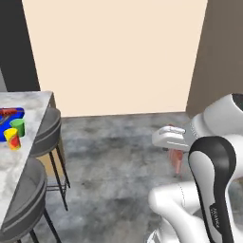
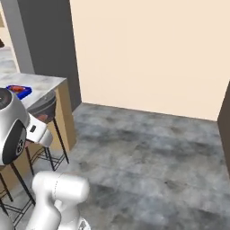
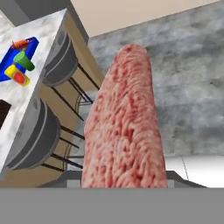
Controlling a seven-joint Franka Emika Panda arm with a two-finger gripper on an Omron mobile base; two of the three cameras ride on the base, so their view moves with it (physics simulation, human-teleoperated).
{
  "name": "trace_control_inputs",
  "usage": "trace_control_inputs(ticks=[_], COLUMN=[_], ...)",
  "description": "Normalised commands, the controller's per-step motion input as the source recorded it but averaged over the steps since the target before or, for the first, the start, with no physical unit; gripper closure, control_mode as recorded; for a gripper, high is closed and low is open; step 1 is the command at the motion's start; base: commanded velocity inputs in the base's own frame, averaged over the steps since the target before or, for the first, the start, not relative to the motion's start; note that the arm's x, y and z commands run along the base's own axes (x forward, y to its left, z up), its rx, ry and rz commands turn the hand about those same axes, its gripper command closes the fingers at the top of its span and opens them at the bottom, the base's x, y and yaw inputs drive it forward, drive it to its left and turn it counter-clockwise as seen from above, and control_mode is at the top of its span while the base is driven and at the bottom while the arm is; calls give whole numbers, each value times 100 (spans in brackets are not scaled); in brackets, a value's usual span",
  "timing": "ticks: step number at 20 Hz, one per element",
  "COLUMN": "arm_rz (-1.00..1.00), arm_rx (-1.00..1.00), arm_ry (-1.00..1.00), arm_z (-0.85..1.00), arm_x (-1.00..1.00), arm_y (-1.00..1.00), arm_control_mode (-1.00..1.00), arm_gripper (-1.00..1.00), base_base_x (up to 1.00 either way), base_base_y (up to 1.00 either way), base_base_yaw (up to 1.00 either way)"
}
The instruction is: Gather the lemon and mushroom from the fridge and place them on a tray on the dining counter. Then gather the steak and fish from the fridge and place them on the other tray.
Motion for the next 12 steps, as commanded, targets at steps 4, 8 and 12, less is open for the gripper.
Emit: trace_control_inputs(ticks=[4,8,12], arm_rz=[0,0,0], arm_rx=[0,0,0], arm_ry=[0,0,0], arm_z=[0,0,0], arm_x=[0,0,0], arm_y=[0,0,0], arm_control_mode=[100,100,100], arm_gripper=[100,100,100], base_base_x=[93,87,83], base_base_y=[0,0,0], base_base_yaw=[34,35,36])
